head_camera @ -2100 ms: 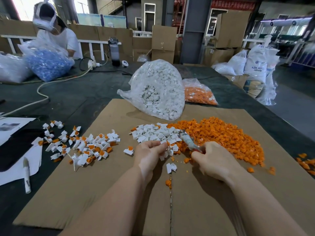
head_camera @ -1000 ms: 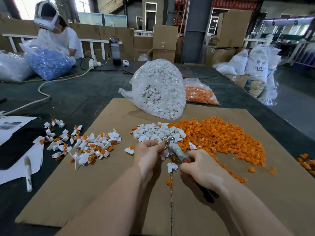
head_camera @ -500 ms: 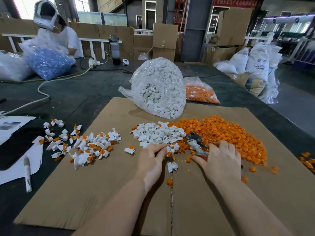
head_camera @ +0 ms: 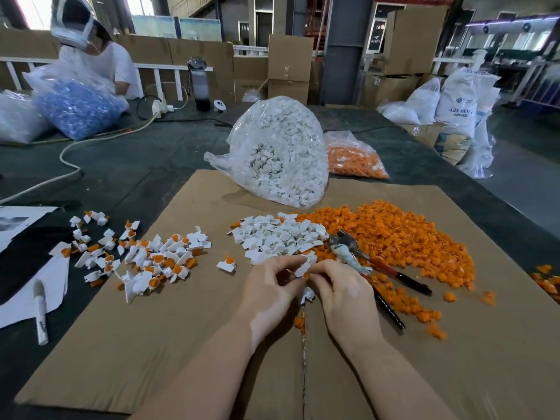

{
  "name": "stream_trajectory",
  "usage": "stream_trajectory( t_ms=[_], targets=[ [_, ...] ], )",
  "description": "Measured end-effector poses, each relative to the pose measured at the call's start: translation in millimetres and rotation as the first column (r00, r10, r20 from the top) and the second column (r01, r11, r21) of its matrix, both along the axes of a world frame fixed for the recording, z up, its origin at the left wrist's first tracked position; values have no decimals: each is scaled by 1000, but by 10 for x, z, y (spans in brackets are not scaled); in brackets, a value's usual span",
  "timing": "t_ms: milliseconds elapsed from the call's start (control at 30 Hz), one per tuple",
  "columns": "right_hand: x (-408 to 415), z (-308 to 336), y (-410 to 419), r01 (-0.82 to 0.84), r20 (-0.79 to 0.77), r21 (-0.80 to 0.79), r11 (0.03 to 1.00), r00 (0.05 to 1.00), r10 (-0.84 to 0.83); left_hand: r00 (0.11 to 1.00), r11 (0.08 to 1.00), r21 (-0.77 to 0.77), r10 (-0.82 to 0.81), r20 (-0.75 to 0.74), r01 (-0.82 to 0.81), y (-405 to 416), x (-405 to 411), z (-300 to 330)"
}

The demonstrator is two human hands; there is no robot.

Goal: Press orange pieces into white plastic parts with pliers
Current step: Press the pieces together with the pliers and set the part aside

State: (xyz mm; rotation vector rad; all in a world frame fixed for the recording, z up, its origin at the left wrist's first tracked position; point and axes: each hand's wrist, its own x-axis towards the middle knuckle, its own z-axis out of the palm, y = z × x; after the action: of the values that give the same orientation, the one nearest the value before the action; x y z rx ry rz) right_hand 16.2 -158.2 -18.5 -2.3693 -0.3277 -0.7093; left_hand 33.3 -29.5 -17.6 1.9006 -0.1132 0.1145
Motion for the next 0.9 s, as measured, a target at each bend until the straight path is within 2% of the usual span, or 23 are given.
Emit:
stream_trajectory(
  t_ms=[67,200,367,433,500,633,900],
  targets=[
    [2,-3,-7,4,-27,25,1000,1000,-3,1000,1000,12,8,20,-8,-8,3,4],
    [-6,9,-9,25,-15,67,997,1000,-24,997,994,-69,80,18,-79,2,-1,8],
    [-19,-30,-33,119,3,62,991,993,-119,965,954,-145,259,-32,-261,60,-8,4],
    [-14,-38,-27,168,-4,78,983,986,-168,935,929,-103,354,-35,-356,160,9,-3],
    [-8,-36,-17,197,32,73,978,979,-200,902,902,4,432,-13,-432,304,56,-14],
    [-9,-49,-6,254,113,38,966,960,-257,851,837,160,523,51,-524,586,152,-29],
    [-3,-67,-1,474,127,-121,872,879,-460,775,745,226,627,83,-627,807,245,-23]
  ],
)
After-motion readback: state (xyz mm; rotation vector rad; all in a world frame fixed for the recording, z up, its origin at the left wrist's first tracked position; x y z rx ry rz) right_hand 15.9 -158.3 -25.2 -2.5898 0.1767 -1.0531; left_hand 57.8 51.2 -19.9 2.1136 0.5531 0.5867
